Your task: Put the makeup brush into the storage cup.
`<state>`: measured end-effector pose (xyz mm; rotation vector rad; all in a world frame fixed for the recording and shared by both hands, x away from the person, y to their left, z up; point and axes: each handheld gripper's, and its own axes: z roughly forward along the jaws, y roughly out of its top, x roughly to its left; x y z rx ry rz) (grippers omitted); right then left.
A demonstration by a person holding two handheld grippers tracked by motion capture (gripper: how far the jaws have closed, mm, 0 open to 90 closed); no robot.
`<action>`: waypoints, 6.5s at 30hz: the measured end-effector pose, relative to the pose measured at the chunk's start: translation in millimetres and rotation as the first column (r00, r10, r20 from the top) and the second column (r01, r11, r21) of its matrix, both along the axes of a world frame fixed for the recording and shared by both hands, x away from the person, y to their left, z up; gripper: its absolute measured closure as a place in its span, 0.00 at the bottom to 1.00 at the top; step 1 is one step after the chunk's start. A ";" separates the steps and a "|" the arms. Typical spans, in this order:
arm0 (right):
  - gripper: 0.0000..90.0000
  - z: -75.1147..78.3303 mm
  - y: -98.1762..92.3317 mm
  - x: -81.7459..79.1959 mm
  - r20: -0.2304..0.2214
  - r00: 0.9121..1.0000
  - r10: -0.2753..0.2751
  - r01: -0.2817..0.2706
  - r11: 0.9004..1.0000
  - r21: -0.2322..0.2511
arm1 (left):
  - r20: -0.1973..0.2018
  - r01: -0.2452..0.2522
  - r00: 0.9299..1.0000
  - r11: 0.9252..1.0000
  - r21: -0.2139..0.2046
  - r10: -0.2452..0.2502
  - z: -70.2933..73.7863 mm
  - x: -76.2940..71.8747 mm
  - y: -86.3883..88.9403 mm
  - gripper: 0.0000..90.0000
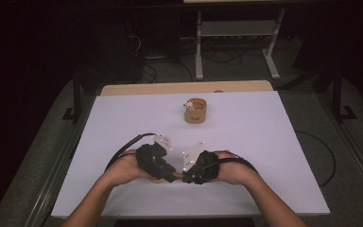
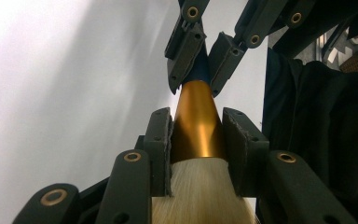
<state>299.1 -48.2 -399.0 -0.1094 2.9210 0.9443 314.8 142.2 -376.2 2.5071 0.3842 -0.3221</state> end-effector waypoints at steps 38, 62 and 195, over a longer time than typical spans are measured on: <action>0.82 8.0 -50.2 17.5 -0.051 0.984 -0.171 0.178 0.970 0.165 | 0.184 -0.174 0.951 0.922 -0.345 0.248 20.1 9.6 49.6 0.20; 0.82 19.7 -74.5 23.6 -0.132 0.930 -0.343 0.367 0.888 0.279 | 0.151 -0.288 0.898 0.811 -0.510 0.414 7.2 11.6 65.9 0.12; 0.82 8.9 -17.6 13.2 -0.241 0.890 -0.387 0.456 0.761 0.461 | 0.034 -0.327 0.890 0.687 -0.649 0.455 -4.1 9.0 29.9 0.65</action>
